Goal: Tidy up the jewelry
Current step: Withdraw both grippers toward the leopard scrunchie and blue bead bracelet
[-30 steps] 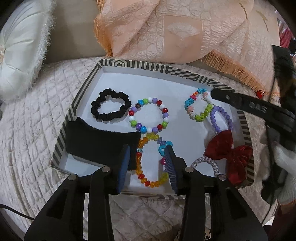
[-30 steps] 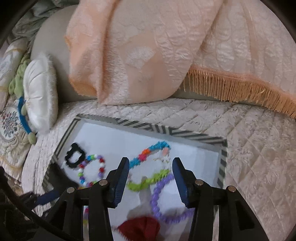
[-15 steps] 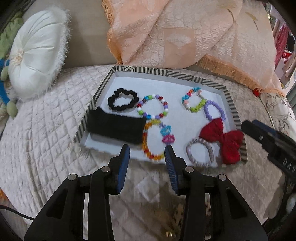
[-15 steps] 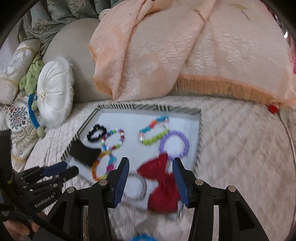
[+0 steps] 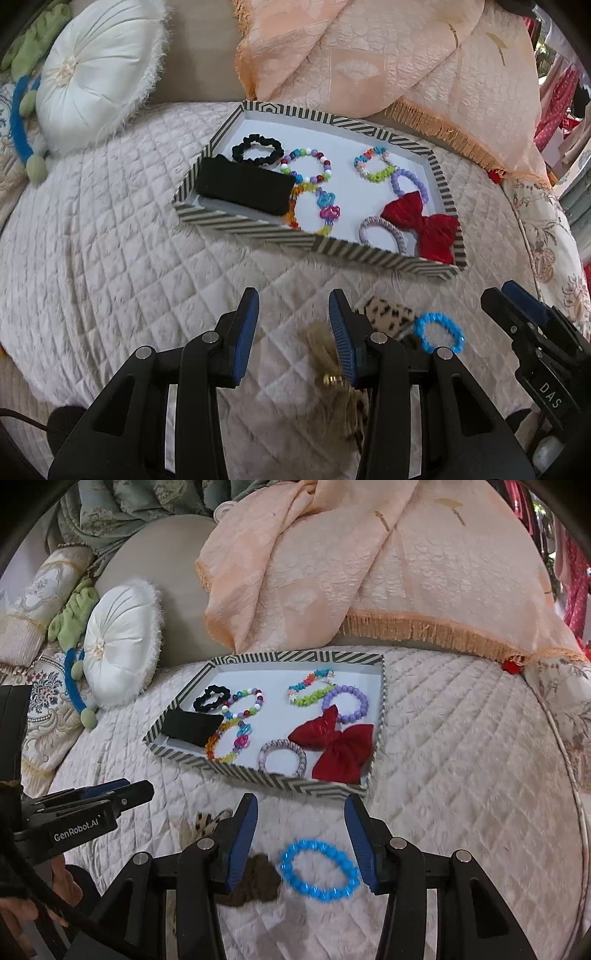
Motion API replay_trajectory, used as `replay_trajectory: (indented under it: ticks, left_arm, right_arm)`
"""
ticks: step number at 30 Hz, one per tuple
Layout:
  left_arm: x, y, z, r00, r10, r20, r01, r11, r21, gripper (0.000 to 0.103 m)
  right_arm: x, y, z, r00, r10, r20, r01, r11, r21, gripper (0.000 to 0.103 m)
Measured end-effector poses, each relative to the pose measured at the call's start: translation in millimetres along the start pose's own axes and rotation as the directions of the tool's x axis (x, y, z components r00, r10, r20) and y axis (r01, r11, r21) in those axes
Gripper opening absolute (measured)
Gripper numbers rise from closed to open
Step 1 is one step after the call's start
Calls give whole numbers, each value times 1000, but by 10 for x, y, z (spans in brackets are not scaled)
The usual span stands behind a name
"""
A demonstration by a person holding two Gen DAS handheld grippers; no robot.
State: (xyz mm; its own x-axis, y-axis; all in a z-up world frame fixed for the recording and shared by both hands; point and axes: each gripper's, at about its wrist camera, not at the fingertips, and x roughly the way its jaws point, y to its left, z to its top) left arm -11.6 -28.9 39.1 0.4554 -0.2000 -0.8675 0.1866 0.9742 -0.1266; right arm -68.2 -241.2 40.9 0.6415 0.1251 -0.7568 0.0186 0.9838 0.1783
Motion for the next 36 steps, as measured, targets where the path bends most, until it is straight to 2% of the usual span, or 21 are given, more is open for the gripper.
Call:
replay_trajectory:
  ticks: [13,21,36]
  left_arm:
    - [-288,-142,-173,999,-45,0,45,999,23,43]
    - [-379,-159,-251,998,-61,6,60,998,34,46]
    - [-305,-48,-346,997,-70,-34,70,997,18,46]
  right_arm:
    - [-547,50,-91,996,-7,85,10,999,-37,56]
    - [-570,94,-177,997,5,75,-1,999,-48,59]
    - [-616,83,-264,997,-23,69,26,999,-31,59]
